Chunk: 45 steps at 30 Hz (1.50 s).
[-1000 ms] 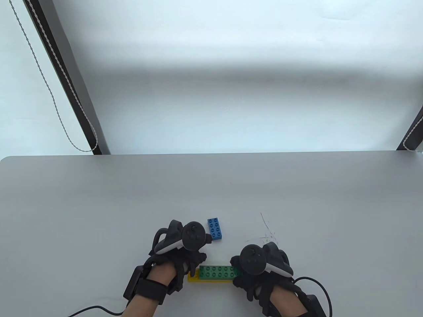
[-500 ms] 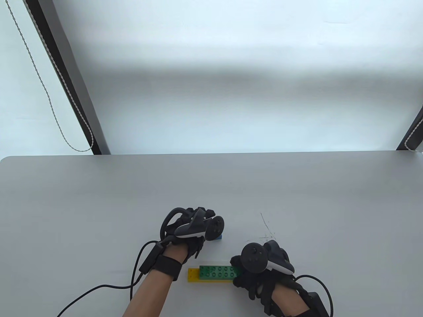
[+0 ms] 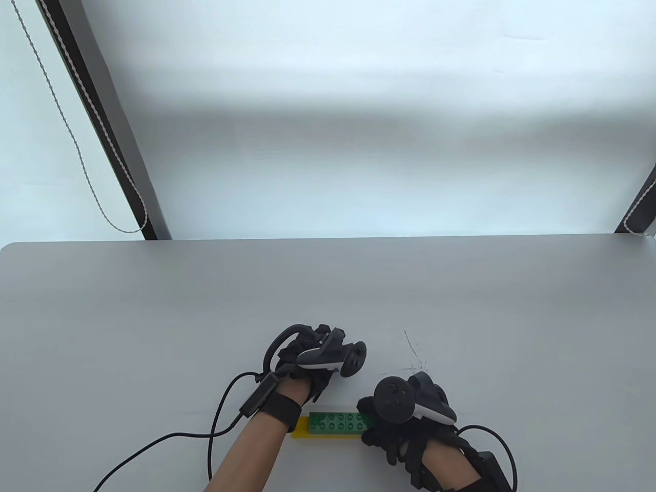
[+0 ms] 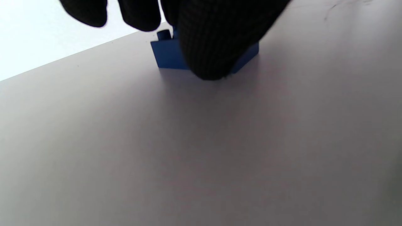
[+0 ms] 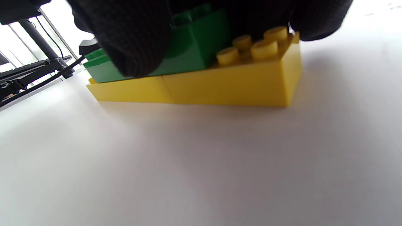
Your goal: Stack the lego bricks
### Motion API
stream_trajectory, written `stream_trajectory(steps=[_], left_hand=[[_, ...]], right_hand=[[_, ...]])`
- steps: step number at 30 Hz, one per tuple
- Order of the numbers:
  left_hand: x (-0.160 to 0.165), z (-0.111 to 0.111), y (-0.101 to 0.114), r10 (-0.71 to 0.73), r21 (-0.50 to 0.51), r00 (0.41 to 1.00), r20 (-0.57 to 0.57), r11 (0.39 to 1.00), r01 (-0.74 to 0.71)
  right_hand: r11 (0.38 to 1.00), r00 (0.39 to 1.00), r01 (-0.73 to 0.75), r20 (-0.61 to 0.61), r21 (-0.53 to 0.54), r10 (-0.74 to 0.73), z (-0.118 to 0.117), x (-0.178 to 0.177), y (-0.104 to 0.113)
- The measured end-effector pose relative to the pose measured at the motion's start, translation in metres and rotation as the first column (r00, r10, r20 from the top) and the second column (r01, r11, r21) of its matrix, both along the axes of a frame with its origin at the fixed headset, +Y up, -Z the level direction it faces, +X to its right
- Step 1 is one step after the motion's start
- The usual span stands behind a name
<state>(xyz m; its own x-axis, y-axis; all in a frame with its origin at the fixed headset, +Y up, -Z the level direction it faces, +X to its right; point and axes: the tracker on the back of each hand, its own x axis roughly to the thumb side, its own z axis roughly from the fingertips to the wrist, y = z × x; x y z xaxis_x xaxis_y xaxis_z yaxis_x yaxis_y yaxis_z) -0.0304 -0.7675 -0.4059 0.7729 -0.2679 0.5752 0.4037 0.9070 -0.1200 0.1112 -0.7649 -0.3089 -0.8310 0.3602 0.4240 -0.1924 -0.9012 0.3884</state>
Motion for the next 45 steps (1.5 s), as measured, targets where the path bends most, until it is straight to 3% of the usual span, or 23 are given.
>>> stream_trajectory(steps=[12, 22, 28, 39, 45], left_hand=[[0.004, 0.000, -0.001, -0.019, 0.002, 1.000, 0.011, 1.000, 0.019], [0.003, 0.008, 0.013, 0.019, 0.009, 1.000, 0.015, 1.000, -0.019], [0.005, 0.021, 0.028, 0.033, -0.020, 0.999, 0.021, 0.999, -0.033], [0.005, 0.064, 0.078, 0.105, -0.026, 0.992, 0.064, 0.994, -0.104], [0.002, 0.084, 0.090, 0.142, -0.063, 0.988, 0.063, 0.988, -0.138]], right_hand=[[1.000, 1.000, -0.009, -0.007, 0.002, 0.009, 0.000, -0.001, 0.000], [1.000, 1.000, -0.009, -0.009, -0.005, 0.009, 0.001, -0.001, 0.000], [1.000, 1.000, -0.010, -0.009, -0.020, 0.009, 0.000, 0.000, 0.000], [0.997, 0.998, 0.049, 0.028, -0.065, -0.047, -0.004, 0.009, 0.000], [0.996, 0.997, 0.060, 0.046, -0.059, -0.058, -0.003, 0.010, 0.000]])
